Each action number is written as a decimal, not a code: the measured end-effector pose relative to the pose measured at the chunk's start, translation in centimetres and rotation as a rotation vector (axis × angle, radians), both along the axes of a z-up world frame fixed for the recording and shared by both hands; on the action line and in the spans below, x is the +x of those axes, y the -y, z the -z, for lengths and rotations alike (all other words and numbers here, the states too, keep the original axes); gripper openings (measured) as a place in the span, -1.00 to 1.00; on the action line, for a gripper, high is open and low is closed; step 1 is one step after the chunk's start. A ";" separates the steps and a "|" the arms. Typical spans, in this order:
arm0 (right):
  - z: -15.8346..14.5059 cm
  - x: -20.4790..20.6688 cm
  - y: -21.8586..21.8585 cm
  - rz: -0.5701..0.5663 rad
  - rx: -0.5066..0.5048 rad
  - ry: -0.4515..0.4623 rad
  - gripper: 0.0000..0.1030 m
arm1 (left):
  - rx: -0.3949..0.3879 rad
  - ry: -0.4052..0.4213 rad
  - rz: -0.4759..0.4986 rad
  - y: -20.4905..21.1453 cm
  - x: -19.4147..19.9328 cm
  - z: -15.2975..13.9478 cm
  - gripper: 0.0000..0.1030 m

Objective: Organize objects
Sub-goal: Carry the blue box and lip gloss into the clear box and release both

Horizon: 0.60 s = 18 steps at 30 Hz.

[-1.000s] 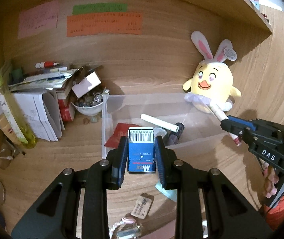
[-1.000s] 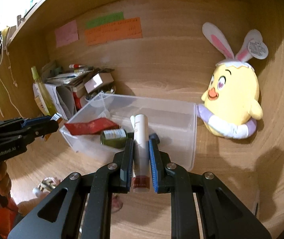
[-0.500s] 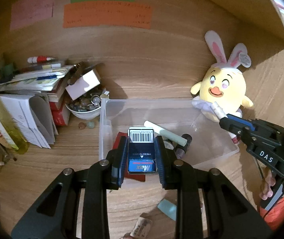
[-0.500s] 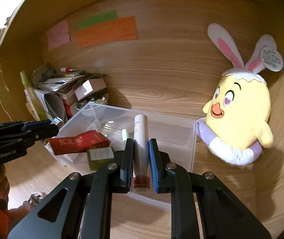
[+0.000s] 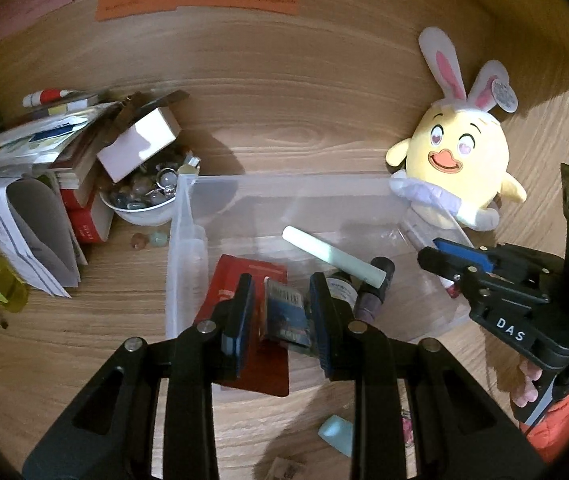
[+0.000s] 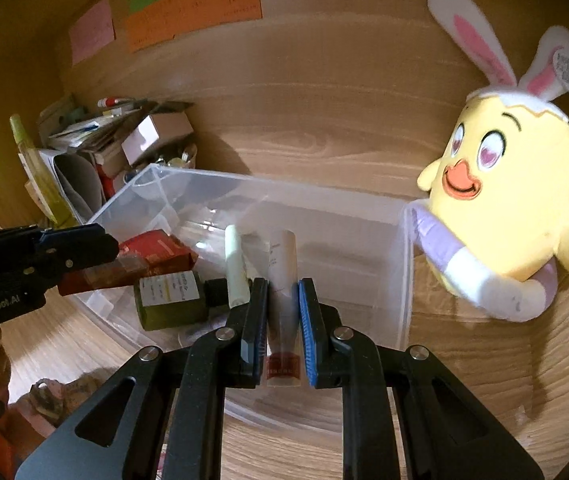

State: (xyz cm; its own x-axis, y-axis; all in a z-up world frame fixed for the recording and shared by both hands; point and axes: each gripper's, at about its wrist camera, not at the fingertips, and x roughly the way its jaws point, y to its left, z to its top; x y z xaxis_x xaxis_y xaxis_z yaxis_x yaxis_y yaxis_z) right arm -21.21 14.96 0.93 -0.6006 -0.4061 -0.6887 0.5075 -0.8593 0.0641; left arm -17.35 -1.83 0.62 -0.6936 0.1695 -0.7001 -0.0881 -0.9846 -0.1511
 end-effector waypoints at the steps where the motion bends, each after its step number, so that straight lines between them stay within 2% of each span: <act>1: 0.2 -0.1 0.1 0.002 0.005 0.003 -0.73 | -0.002 -0.002 0.003 -0.1 0.0 0.0 -0.48; 6: 0.8 -0.1 0.6 -0.006 0.023 0.011 -0.73 | 0.006 0.011 0.008 0.0 -0.2 0.2 -0.45; 13: 1.0 0.1 0.8 -0.019 0.040 0.013 -0.72 | 0.007 -0.012 -0.008 0.1 0.4 -0.4 -0.04; 14: 1.0 0.2 0.8 -0.021 0.040 0.014 -0.66 | 0.002 -0.019 -0.010 0.0 0.6 -0.6 0.01; 18: 0.5 0.5 0.7 -0.029 0.028 0.005 -0.22 | -0.025 -0.053 -0.012 -0.4 1.4 -1.4 0.25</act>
